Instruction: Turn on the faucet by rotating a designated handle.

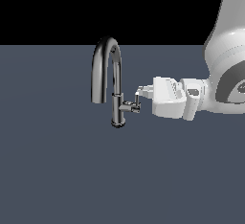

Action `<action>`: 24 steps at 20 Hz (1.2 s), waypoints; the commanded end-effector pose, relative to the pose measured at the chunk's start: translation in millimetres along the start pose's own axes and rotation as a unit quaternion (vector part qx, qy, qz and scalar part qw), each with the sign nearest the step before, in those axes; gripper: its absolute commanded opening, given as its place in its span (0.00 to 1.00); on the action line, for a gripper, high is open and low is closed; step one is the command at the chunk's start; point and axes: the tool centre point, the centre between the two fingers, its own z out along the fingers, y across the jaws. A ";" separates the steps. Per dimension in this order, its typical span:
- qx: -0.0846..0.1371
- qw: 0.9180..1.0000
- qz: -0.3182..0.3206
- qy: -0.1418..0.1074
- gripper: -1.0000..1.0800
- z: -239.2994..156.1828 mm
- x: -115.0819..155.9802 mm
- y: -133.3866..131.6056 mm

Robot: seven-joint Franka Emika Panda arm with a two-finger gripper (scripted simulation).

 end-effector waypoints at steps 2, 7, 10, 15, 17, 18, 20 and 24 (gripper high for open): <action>-0.005 1.000 0.010 -0.002 0.00 3.8 15.4 22.0; -0.008 1.000 0.011 -0.004 0.00 5.9 28.9 44.8; 0.001 1.000 -0.003 0.000 0.00 -1.8 21.4 34.3; -0.003 1.000 0.002 -0.002 0.00 1.2 47.6 42.2; -0.004 1.000 0.004 -0.002 0.00 2.4 57.8 45.3; -0.004 1.000 0.005 -0.003 0.00 3.0 63.0 46.9; -0.006 1.000 0.007 -0.003 0.00 4.2 73.1 50.1; -0.008 1.000 0.011 -0.004 0.00 6.5 93.2 56.4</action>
